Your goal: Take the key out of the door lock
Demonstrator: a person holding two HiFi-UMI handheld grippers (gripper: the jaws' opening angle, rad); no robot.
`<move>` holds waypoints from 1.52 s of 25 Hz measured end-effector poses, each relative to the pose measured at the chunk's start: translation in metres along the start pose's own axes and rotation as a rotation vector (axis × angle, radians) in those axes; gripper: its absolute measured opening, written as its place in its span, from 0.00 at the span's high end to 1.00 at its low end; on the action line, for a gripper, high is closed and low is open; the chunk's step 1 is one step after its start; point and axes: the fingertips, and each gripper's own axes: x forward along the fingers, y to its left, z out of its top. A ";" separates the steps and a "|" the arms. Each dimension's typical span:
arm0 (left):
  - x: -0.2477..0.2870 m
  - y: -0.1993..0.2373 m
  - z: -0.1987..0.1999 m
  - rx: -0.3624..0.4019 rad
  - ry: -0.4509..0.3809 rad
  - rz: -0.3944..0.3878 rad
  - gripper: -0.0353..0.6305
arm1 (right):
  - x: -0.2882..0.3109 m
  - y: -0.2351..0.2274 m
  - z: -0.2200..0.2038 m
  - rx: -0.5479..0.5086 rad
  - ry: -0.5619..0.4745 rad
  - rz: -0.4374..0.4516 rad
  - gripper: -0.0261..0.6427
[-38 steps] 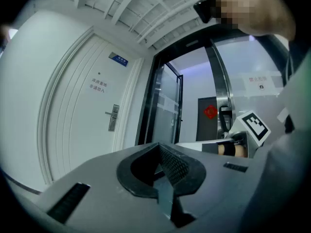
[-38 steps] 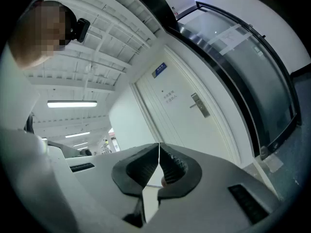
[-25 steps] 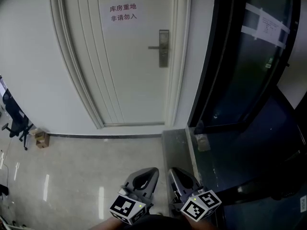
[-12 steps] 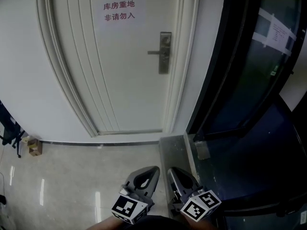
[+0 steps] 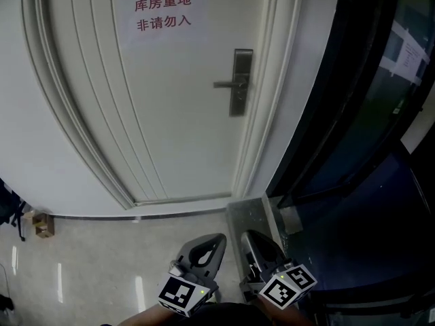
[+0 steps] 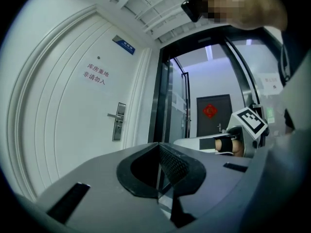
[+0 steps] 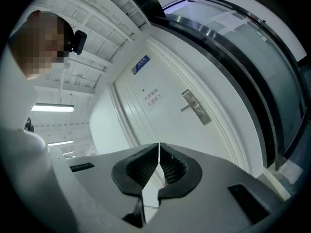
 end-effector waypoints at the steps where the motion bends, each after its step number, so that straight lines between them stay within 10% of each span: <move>1: 0.004 0.008 0.001 -0.003 0.000 -0.004 0.94 | 0.009 -0.003 0.000 0.011 0.001 -0.003 0.94; 16: 0.072 0.079 0.004 -0.011 0.009 0.018 0.94 | 0.131 -0.093 0.049 0.407 -0.036 0.052 0.94; 25: 0.138 0.125 0.017 -0.003 0.026 0.116 0.94 | 0.251 -0.219 0.095 0.836 -0.130 -0.007 0.93; 38: 0.183 0.172 0.017 -0.016 0.045 0.256 0.94 | 0.389 -0.300 0.127 0.943 -0.176 -0.054 0.85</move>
